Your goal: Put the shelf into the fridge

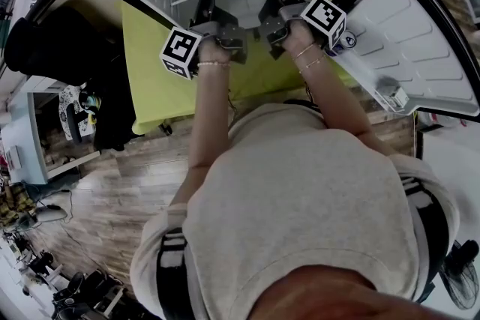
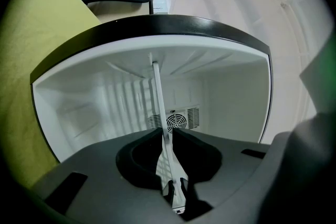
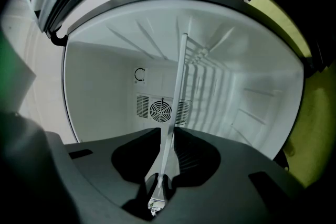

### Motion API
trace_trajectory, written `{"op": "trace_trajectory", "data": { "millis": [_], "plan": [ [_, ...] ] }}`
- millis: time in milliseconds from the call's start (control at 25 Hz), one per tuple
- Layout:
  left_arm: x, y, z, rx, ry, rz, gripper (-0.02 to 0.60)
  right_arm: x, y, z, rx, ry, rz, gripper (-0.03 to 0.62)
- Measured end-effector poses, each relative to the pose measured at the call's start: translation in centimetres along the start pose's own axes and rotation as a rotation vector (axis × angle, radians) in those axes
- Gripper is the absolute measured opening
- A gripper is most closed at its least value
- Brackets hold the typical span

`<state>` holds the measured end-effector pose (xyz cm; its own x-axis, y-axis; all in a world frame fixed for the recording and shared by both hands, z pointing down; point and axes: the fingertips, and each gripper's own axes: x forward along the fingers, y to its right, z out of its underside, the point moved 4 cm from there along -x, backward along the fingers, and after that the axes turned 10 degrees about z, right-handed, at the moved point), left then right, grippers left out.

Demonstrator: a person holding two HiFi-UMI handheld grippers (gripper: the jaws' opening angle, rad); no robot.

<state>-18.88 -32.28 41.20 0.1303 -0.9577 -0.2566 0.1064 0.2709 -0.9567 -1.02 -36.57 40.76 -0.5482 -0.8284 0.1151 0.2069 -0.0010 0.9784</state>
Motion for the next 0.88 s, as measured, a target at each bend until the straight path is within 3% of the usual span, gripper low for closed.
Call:
{"op": "trace_trajectory", "data": {
  "millis": [400, 680, 880],
  "plan": [
    [-2.0, 1.2, 1.0, 0.050, -0.041, 0.038, 0.069, -2.1, -0.3, 1.0, -0.047, -0.017, -0.035, 0.077],
    [-3.1, 2.7, 0.7, 0.178, -0.096, 0.053, 0.014, -3.5, -0.6, 1.4, -0.122, -0.016, -0.041, 0.040],
    [-3.7, 4.2, 1.5, 0.308, -0.182, 0.073, -0.002, -4.5, -2.0, 2.3, -0.203, -0.042, -0.105, -0.004]
  ]
}}
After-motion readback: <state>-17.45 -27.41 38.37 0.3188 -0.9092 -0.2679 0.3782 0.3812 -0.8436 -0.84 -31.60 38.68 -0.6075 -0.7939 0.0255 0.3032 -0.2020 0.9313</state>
